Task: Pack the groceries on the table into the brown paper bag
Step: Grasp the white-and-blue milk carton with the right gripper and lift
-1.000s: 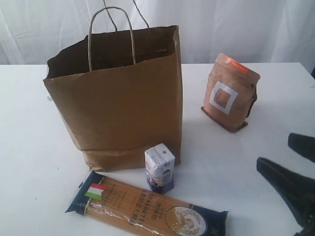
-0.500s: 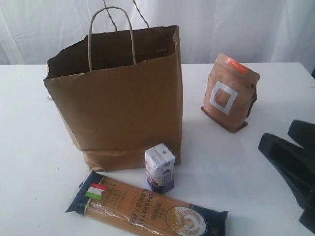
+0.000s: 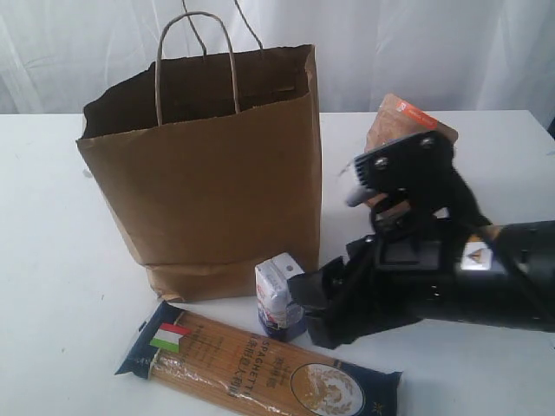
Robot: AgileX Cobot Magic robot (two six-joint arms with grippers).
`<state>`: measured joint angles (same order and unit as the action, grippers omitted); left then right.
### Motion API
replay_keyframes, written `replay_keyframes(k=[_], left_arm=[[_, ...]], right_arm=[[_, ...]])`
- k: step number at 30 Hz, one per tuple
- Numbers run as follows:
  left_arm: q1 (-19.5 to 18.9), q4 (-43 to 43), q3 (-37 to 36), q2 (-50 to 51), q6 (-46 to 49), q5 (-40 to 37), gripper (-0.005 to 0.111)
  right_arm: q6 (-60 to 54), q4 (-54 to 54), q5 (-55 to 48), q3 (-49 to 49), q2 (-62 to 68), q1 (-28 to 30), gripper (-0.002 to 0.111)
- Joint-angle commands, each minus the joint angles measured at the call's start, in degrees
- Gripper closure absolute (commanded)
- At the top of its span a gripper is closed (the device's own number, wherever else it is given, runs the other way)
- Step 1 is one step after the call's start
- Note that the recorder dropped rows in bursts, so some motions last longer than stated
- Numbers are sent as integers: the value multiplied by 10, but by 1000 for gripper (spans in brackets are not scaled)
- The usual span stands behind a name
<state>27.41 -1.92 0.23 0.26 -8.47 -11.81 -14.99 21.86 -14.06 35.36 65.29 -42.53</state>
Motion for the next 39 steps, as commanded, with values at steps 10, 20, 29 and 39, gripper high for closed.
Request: replay_keyframes(k=[10, 20, 29, 39], left_arm=[[-1, 1, -2, -3, -5, 2, 107], [-1, 1, -2, -3, -5, 2, 107], [-1, 1, -2, -3, -5, 2, 107], [-1, 1, -2, -3, -5, 2, 107]], right_arm=[[23, 7, 87, 69, 233, -5, 34], [23, 7, 124, 69, 263, -5, 48], [32, 5, 125, 69, 246, -5, 100], [13, -4, 17, 95, 65, -5, 108]])
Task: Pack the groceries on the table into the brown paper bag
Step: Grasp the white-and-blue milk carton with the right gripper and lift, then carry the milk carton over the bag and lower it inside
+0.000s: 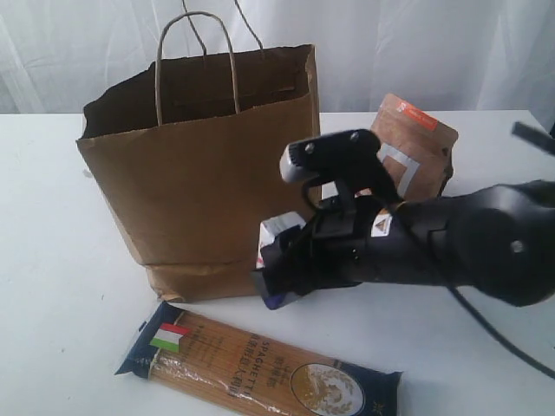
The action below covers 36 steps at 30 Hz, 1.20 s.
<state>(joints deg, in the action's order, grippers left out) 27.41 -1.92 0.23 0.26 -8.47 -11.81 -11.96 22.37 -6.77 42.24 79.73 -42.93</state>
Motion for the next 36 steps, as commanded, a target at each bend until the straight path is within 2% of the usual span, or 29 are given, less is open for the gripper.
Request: replay_keyframes(k=[1, 7, 14, 22, 26, 30, 36], left_arm=[[-1, 1, -2, -3, -5, 2, 107], [-1, 1, -2, -3, -5, 2, 107], [-1, 1, -2, -3, -5, 2, 107], [-1, 1, -2, -3, -5, 2, 107], [-1, 1, -2, -3, -5, 2, 107], [-1, 1, -2, -3, -5, 2, 107], [-1, 1, -2, -3, -5, 2, 107]], right_arm=[[-18, -18, -73, 38, -100, -2, 108], [-4, -107, -120, 143, -168, 8, 108], [85, -210, -177, 264, -151, 31, 108], [92, -246, -195, 379, -64, 31, 108], [96, -263, -246, 429, 2, 31, 108], [131, -307, -294, 453, 66, 31, 108], [139, -310, -300, 468, 112, 31, 108]])
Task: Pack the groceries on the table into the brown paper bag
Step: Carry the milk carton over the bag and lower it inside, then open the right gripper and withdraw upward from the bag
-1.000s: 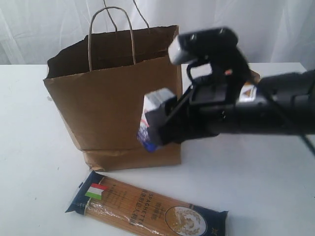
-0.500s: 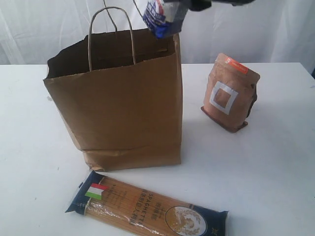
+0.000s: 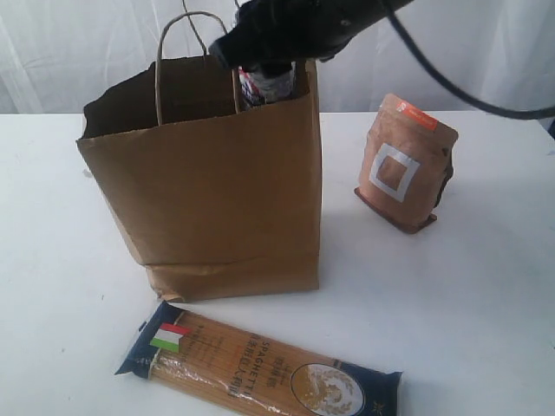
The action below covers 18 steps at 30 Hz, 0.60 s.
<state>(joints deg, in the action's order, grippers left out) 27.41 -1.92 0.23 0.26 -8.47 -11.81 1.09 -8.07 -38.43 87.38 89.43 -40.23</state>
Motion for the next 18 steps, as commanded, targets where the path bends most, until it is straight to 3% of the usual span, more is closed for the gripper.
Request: replay_keyframes(k=[1, 6, 8, 11, 15, 18], left_arm=[[-1, 1, -2, -3, -5, 2, 107], [-1, 1, -2, -3, -5, 2, 107], [-1, 1, -2, -3, -5, 2, 107], [-1, 1, -2, -3, -5, 2, 107], [-1, 1, -2, -3, -5, 2, 107], [-1, 1, -2, -3, -5, 2, 107]], right_arm=[[11, -6, 15, 19, 20, 4, 108], [20, -6, -3, 19, 29, 4, 107], [20, -7, -18, 19, 31, 4, 101], [19, -8, -25, 19, 33, 4, 80], [19, -8, -23, 19, 33, 4, 44], [19, -8, -22, 19, 33, 4, 41]])
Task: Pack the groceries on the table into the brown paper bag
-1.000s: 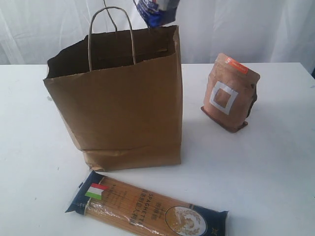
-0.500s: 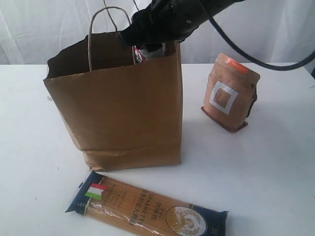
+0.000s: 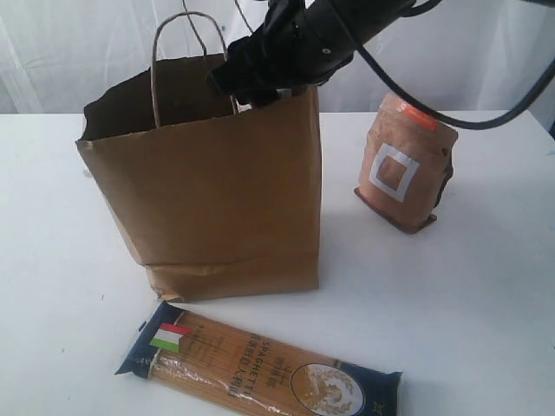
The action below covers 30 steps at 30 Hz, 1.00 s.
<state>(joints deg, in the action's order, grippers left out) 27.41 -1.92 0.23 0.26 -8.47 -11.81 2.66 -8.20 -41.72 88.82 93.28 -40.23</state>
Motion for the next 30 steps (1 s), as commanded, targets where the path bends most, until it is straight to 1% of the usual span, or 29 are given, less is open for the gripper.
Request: replay_keyframes(k=[1, 15, 21, 30], left_arm=[[-1, 1, -2, -3, -5, 2, 107], [-1, 1, -2, -3, -5, 2, 107], [-1, 1, -2, -3, -5, 2, 107], [-1, 1, -2, -3, -5, 2, 107]], right_arm=[[4, -7, 11, 5, -6, 4, 41], [4, -7, 14, 5, -14, 3, 42], [4, -9, 7, 5, -67, 3, 42], [12, -9, -44, -11, -174, 3, 42]])
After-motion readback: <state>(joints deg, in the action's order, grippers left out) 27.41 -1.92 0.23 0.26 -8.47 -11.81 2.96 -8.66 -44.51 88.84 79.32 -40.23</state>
